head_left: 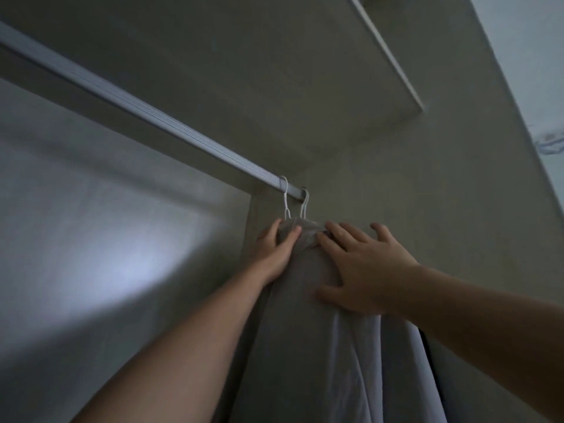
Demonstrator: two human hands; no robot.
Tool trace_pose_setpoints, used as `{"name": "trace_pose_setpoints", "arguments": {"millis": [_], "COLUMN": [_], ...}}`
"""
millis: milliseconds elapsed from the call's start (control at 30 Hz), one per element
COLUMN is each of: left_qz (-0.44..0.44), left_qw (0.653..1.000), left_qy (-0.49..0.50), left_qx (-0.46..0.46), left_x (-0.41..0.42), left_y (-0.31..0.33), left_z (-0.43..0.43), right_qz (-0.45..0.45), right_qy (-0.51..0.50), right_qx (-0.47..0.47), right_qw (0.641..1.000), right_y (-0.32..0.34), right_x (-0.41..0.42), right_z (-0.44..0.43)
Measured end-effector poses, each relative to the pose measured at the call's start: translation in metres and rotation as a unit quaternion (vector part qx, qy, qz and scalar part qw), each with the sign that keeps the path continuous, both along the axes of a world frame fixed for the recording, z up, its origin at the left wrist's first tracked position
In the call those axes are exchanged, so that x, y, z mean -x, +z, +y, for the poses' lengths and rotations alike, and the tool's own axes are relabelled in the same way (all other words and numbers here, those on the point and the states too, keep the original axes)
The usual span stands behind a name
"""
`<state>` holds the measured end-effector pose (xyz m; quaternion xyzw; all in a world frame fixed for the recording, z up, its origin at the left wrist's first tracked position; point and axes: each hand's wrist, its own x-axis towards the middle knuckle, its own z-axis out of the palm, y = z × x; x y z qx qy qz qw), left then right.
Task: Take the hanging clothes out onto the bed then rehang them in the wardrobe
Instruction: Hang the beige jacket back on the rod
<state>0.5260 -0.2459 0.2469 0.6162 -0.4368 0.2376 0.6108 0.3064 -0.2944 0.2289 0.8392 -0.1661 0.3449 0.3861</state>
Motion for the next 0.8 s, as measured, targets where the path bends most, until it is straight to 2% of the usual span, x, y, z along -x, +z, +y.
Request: {"name": "trace_pose_setpoints", "arguments": {"millis": [167, 433, 533, 667, 800], "left_qz": [-0.027, -0.048, -0.040, 0.007, -0.010], "left_qw": [0.999, 0.995, 0.995, 0.999, 1.000], "left_qy": [0.045, 0.071, 0.082, 0.037, 0.006], "left_qx": [0.003, 0.060, 0.047, 0.014, 0.014], "left_x": [-0.003, -0.016, -0.014, 0.003, 0.039], "left_y": [-0.006, -0.018, -0.018, -0.023, -0.049], "left_z": [-0.050, -0.071, -0.071, -0.056, -0.036], "right_qz": [-0.007, -0.027, -0.030, -0.014, -0.011], "right_qy": [-0.025, -0.036, -0.030, -0.017, -0.011], "right_qx": [0.027, 0.103, 0.106, 0.085, 0.048], "right_qw": [0.999, 0.994, 0.994, 0.996, 0.999], "right_y": [-0.008, -0.017, -0.015, -0.016, -0.026], "right_x": [-0.002, -0.014, -0.015, 0.002, 0.045], "right_z": [-0.035, -0.052, -0.050, -0.046, -0.044]}}
